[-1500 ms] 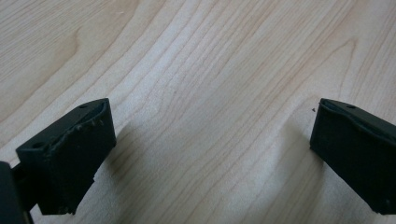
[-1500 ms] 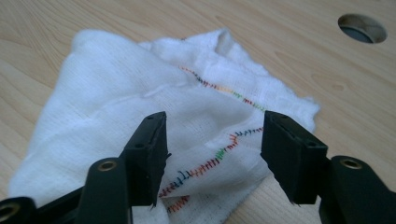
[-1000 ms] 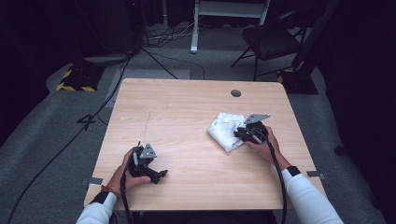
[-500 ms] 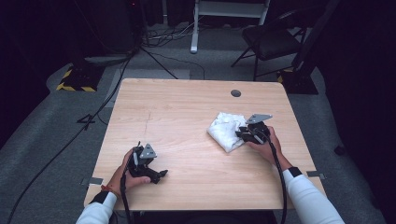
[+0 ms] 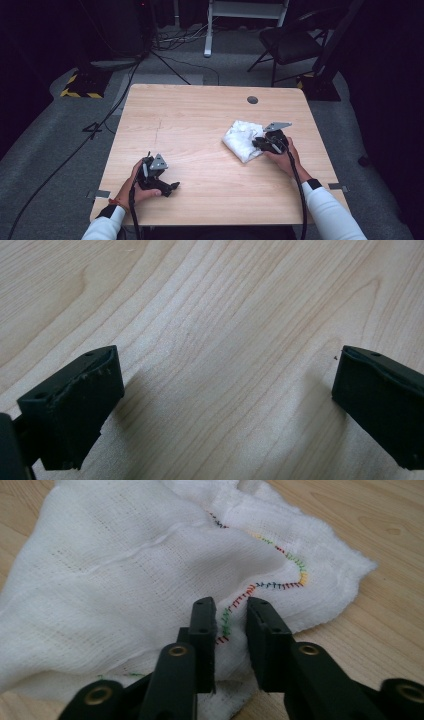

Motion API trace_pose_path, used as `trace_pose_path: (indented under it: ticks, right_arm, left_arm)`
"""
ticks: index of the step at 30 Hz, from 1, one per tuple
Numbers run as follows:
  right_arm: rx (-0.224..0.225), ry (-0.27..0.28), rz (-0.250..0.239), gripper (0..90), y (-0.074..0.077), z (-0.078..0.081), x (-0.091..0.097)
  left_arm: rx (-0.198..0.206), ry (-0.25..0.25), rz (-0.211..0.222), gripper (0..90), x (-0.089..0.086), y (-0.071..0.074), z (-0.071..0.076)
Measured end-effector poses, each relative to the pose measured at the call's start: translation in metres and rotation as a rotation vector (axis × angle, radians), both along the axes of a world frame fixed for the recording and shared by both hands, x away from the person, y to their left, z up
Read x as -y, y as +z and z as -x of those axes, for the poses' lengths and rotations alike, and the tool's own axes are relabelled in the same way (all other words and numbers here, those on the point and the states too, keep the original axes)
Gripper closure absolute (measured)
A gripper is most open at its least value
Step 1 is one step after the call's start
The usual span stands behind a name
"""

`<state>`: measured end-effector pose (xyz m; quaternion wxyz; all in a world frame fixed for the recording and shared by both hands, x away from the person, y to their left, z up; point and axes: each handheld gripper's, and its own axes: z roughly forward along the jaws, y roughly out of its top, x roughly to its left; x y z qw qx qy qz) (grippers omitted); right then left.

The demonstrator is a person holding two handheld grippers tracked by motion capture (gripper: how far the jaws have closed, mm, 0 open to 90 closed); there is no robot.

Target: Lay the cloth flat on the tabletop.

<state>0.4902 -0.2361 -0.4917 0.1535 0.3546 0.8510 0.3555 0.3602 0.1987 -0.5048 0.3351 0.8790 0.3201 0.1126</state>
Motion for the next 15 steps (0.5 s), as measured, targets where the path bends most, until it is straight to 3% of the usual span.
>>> trace_pose_path:
  ticks: [4,9,15]
  right_arm:
    - [0.049,0.003,0.039,81.4,0.005,0.003,-0.002]
    - [0.117,0.022,0.040,85.5,0.014,0.007,-0.002]
    - [0.158,0.048,0.008,86.6,0.023,0.013,-0.005]
  left_arm:
    - [0.000,0.001,0.000,0.4,0.000,0.000,0.000]
    - [0.000,0.000,0.000,0.4,0.000,0.000,0.000]
    - [0.000,0.000,0.000,0.4,0.000,0.000,0.000]
